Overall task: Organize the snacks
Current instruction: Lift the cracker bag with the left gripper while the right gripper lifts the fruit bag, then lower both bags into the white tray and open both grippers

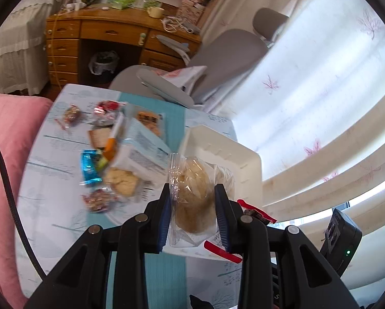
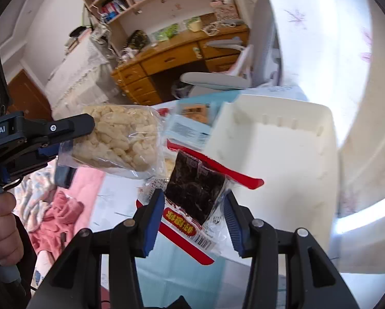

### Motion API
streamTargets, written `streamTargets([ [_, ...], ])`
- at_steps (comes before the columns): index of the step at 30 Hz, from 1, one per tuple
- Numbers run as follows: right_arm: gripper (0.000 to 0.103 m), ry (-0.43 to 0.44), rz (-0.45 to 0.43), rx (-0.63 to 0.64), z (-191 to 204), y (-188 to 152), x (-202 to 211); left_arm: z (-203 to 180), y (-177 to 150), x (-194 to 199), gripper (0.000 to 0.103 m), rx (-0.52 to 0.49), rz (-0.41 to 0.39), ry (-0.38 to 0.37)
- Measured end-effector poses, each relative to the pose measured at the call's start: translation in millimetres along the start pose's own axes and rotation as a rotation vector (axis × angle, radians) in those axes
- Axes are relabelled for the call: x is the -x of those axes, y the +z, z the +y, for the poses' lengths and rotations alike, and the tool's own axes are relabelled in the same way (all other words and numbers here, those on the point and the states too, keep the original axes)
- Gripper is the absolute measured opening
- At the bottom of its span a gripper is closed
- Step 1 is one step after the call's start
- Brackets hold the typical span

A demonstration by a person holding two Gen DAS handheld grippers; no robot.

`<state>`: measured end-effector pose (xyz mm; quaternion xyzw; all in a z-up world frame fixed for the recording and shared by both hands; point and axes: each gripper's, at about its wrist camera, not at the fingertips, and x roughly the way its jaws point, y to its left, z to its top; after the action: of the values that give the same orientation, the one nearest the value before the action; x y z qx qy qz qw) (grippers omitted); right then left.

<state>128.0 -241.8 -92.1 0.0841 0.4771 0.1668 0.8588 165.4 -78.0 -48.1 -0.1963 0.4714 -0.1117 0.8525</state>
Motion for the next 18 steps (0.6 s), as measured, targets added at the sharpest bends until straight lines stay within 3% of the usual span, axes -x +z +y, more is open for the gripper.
streamTargets([
  [5,0.047,-0.045,0.02,-0.022,-27,1,1,-19,-3,-29,0.03,-0.003,0.032,-0.022],
  [13,0.05,-0.062,0.049,-0.04,-48,-1,-2,-23,-8,-56,0.031,0.008,0.077,0.008],
  [14,0.051,-0.061,0.046,-0.042,-46,-1,-2,-23,-8,-57,0.034,0.01,0.078,0.017],
  [16,0.054,-0.066,0.04,-0.05,-48,0,-2,-23,-8,-59,0.056,0.011,0.084,0.043],
  [17,0.056,-0.064,0.045,-0.058,-49,1,-3,-22,-7,-59,0.073,0.008,0.088,0.061],
  [18,0.057,-0.06,0.052,-0.069,-51,1,-5,-21,-7,-60,0.079,0.004,0.091,0.081],
])
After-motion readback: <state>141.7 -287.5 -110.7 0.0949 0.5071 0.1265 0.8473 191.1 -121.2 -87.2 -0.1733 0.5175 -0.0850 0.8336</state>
